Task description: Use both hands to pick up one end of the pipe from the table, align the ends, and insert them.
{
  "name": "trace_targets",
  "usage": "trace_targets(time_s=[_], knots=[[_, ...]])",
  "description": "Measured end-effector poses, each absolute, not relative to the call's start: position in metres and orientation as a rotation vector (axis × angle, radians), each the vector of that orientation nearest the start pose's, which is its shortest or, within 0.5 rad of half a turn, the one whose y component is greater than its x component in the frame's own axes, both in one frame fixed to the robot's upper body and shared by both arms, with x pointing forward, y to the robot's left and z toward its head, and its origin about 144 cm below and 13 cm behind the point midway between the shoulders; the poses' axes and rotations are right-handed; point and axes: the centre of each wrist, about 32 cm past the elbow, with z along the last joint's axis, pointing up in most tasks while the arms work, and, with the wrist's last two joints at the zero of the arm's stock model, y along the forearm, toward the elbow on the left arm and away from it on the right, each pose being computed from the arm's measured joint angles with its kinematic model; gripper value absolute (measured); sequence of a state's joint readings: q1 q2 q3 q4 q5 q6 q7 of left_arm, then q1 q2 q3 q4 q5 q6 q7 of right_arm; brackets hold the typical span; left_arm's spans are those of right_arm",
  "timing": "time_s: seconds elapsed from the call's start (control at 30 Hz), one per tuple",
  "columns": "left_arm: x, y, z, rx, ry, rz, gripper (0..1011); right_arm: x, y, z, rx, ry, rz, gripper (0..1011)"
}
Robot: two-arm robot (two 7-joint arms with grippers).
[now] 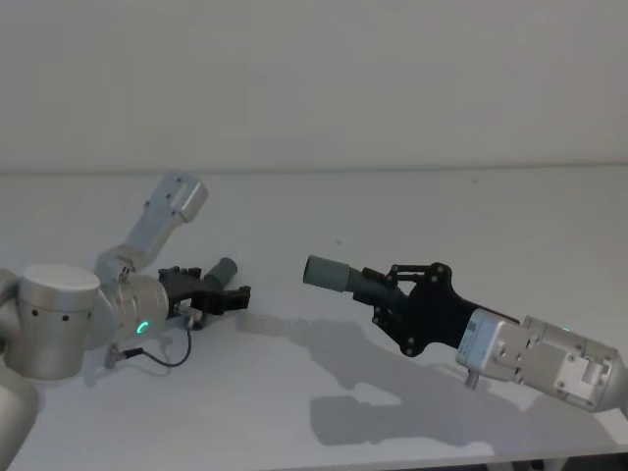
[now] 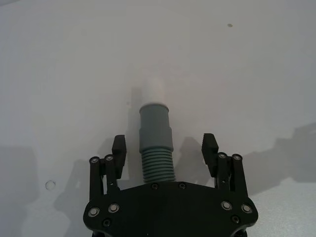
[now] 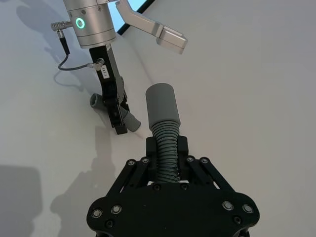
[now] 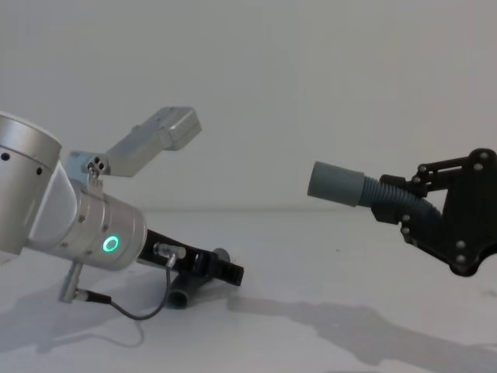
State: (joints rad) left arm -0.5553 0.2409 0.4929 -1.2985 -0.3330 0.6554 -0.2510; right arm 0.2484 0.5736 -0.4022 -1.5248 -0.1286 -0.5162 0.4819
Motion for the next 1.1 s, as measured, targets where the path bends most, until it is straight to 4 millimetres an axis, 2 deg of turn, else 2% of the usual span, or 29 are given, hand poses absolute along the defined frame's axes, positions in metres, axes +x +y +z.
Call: trace_targets(time_s=[0.07,0.27,1.1], knots=[[0.582,0.1755,1.2332,0.485,0.271,0.946,863,0.503,-0.2871,1.1962,-0.255,-0.842,-0.531,204],[0.583,0.1751,1.2325,0.491,0.266,0.941,765,0.503,-0.2871,1.1962,-0.255,-0.842,-0.532,203],[0.5815,0.1741,1.2305,0.517,0.249,0.915,606,0.503,-0.2871,1.1962,-0.255,-0.842,-0.531,203]])
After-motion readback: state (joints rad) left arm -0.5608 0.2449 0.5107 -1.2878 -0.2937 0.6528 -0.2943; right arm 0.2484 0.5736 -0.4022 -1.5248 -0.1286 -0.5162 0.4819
